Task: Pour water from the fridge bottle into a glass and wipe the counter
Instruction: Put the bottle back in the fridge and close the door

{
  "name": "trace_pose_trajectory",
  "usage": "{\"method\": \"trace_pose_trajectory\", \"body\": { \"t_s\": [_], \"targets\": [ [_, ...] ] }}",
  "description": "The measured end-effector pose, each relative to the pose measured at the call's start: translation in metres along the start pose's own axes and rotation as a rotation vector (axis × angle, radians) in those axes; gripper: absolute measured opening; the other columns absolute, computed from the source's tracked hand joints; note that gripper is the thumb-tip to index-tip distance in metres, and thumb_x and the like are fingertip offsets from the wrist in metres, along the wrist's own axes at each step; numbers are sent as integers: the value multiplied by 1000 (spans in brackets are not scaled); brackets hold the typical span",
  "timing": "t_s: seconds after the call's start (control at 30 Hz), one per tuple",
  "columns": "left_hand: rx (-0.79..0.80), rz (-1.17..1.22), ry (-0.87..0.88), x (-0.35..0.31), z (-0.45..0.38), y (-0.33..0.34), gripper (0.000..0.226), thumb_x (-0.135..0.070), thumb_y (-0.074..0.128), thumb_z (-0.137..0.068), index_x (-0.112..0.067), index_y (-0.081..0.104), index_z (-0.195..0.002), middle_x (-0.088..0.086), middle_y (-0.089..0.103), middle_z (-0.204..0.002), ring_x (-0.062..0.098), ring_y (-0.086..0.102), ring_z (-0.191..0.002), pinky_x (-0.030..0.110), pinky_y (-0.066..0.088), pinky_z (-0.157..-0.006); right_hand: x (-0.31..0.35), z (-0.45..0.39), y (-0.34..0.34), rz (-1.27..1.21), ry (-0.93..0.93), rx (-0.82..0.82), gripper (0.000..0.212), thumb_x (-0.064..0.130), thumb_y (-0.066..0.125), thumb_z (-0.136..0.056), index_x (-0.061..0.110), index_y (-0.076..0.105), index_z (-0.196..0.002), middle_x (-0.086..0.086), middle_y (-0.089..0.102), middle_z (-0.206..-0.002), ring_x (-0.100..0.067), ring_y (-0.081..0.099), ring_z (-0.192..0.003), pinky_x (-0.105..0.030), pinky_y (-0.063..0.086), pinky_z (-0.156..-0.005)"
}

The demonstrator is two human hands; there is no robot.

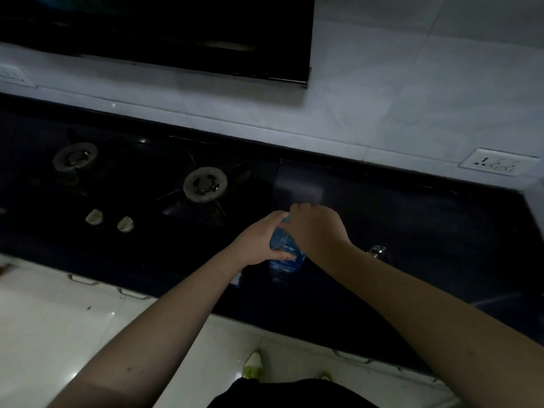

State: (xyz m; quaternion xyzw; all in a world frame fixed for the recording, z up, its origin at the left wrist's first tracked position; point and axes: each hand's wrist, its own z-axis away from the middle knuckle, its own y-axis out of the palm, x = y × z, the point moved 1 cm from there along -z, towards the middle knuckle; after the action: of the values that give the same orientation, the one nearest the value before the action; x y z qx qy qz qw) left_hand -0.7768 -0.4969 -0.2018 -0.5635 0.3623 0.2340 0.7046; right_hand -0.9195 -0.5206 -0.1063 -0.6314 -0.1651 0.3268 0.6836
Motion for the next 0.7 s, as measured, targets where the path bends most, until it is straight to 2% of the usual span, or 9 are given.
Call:
{"method": "trace_pose_trajectory", "body": {
  "t_s": [0.1, 0.17, 0.23, 0.3, 0.37, 0.47, 0.57, 0.7],
  "targets": [
    [7, 23, -7, 3, 0, 1, 68, -27, 87, -73, -21, 48, -129, -25, 40, -127, -16, 44, -104, -5, 29, -85, 1, -1, -5, 63, 29, -4, 25, 30, 47, -101, 16, 56, -119, -3, 54, -89, -16, 53, -70, -27, 40, -49],
    [15, 34, -11, 4, 0, 1, 62, -27, 86, -73, -19, 51, -124, -29, 37, -127, -23, 42, -107, -2, 31, -87, -3, -7, -6, -4, 74, -25, 35, 41, 37, -102, 14, 59, -108, -1, 50, -77, -14, 46, -60, -28, 38, -48],
    [15, 36, -6, 2, 0, 0, 71, -28, 87, -72, -24, 47, -131, -26, 41, -127, -20, 43, -109, 2, 34, -92, -9, -9, -1, -81, -1, -58, 43, 46, 32, -102, 11, 56, -112, -4, 57, -93, -19, 53, -71, -30, 41, -57],
    [27, 35, -2, 0, -1, 0, 82, -33, 87, -71, -32, 39, -137, -16, 47, -129, -8, 47, -113, 10, 38, -97, -16, -2, 4, -137, -144, -78, 39, 41, 35, -103, 12, 50, -124, -7, 56, -110, -23, 59, -89, -31, 44, -70],
    [30, 35, -2, 1, -2, 0, 86, -35, 87, -71, -33, 36, -140, -12, 47, -132, -2, 48, -116, 7, 36, -95, -21, 5, 5, -175, -228, -95, 33, 32, 38, -103, 12, 48, -128, -6, 55, -114, -23, 59, -94, -31, 45, -75],
    [37, 45, -15, 5, -3, 1, 90, -37, 87, -71, -30, 34, -143, -13, 46, -133, -3, 48, -117, 2, 34, -93, -19, 4, 7, -205, -174, -94, 29, 28, 43, -102, 11, 49, -125, -6, 56, -114, -23, 59, -99, -32, 46, -80],
    [43, 46, -17, 6, -4, 1, 88, -35, 87, -72, -33, 33, -141, -13, 45, -132, -4, 47, -116, 0, 33, -92, -13, 0, 7, -146, -96, -51, 33, 33, 47, -100, 11, 47, -124, -6, 58, -114, -22, 59, -97, -30, 44, -75],
    [22, 39, -12, 7, -5, 4, 84, -35, 87, -71, -35, 37, -138, -15, 47, -128, -3, 48, -117, 9, 37, -98, -12, 1, 8, 58, -161, -55, 38, 37, 44, -101, 12, 46, -130, -9, 55, -112, -24, 58, -93, -32, 36, -67]
  ]
}}
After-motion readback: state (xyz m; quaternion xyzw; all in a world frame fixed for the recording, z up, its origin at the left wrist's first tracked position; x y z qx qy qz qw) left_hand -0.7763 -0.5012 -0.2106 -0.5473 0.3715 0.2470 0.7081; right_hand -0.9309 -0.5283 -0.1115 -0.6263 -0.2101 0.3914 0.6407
